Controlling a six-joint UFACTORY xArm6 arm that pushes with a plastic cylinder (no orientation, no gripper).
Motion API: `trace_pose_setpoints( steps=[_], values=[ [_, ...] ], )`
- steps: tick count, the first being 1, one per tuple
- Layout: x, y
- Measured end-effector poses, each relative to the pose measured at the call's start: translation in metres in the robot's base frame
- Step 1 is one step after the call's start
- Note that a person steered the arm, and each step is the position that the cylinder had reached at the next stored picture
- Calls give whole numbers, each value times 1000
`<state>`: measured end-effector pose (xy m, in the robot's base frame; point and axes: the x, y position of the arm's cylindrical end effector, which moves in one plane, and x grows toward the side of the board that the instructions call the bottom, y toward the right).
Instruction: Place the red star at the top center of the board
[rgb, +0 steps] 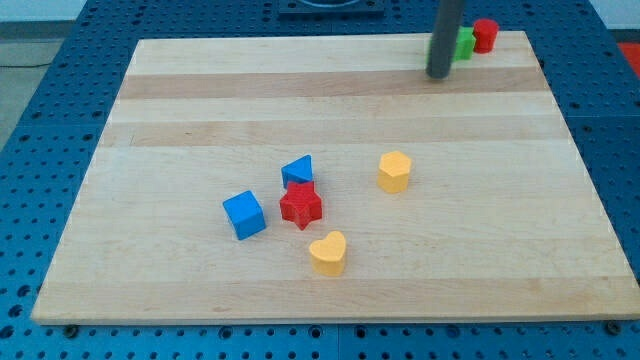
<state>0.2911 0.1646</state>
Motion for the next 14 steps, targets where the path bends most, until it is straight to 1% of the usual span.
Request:
trace_pose_setpoints(
  steps=[1, 2, 3, 4, 5, 6, 9, 10, 11, 12, 13, 14],
  values=[
    [49, 45],
    [133, 51],
    [223, 8],
    [255, -77],
    [251, -139],
    [244, -168],
    [180, -270],
    [166, -298],
    [132, -299],
    [94, -279],
    [51, -256],
    [-1, -241]
  ],
)
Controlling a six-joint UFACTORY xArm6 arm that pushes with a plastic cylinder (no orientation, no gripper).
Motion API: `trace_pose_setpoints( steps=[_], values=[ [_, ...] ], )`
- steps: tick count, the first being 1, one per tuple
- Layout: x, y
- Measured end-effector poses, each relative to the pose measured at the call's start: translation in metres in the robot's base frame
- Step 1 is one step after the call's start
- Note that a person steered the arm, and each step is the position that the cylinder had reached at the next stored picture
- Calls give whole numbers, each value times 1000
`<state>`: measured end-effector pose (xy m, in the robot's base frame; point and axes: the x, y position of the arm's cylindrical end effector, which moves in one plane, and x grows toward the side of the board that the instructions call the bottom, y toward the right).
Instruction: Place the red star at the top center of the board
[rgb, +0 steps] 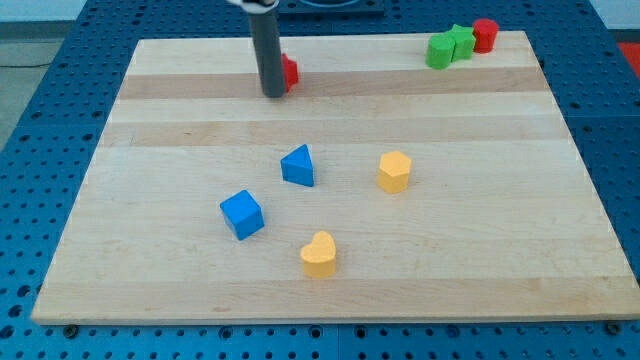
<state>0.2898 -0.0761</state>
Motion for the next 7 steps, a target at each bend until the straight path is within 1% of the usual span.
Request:
trace_pose_setpoints(
  steps=[1, 2, 3, 5, 6, 7],
  values=[
    [-15, -11],
    [-28, -34],
    [-50, -14],
    [-56, 63],
    [-56, 55],
    [-45, 26]
  ],
)
